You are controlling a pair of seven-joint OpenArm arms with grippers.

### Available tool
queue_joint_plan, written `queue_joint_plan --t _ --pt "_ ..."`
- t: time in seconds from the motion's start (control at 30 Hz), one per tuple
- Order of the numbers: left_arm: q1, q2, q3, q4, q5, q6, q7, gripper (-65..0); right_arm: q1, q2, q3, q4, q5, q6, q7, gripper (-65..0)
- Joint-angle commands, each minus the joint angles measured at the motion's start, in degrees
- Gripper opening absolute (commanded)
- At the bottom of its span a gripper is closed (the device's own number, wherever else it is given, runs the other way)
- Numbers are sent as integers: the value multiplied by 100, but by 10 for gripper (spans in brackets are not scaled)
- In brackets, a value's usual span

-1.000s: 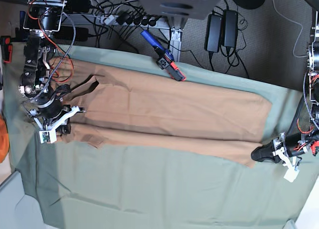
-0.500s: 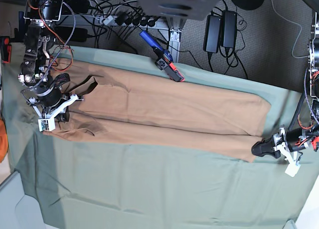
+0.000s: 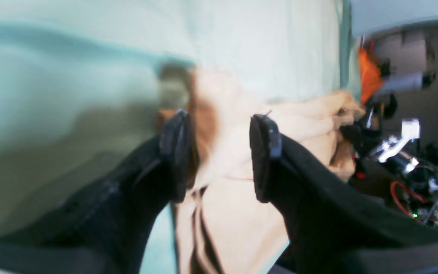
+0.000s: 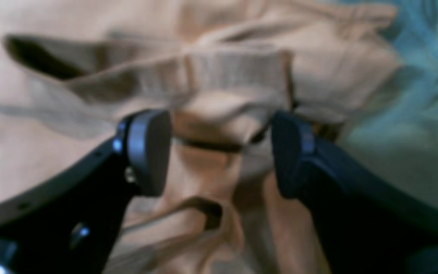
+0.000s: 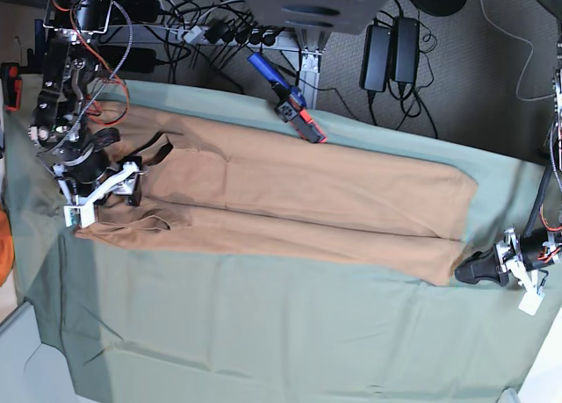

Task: Fold the T-shirt properly

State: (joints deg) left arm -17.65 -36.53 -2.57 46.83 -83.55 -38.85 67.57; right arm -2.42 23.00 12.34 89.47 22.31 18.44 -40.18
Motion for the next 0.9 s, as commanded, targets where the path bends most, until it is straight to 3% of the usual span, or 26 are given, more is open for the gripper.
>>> queue_joint_plan --t 0.0,0.57,0.87 --pt "-105 -175 -68 87 -145 -115 -42 -362 66 92 122 221 160 323 39 -234" --pt "577 -278 -68 87 -145 -115 48 -362 66 -35 345 634 365 326 -59 -234" --pt "575 44 -68 87 -145 -115 39 -362 66 -35 345 634 365 326 -59 -234"
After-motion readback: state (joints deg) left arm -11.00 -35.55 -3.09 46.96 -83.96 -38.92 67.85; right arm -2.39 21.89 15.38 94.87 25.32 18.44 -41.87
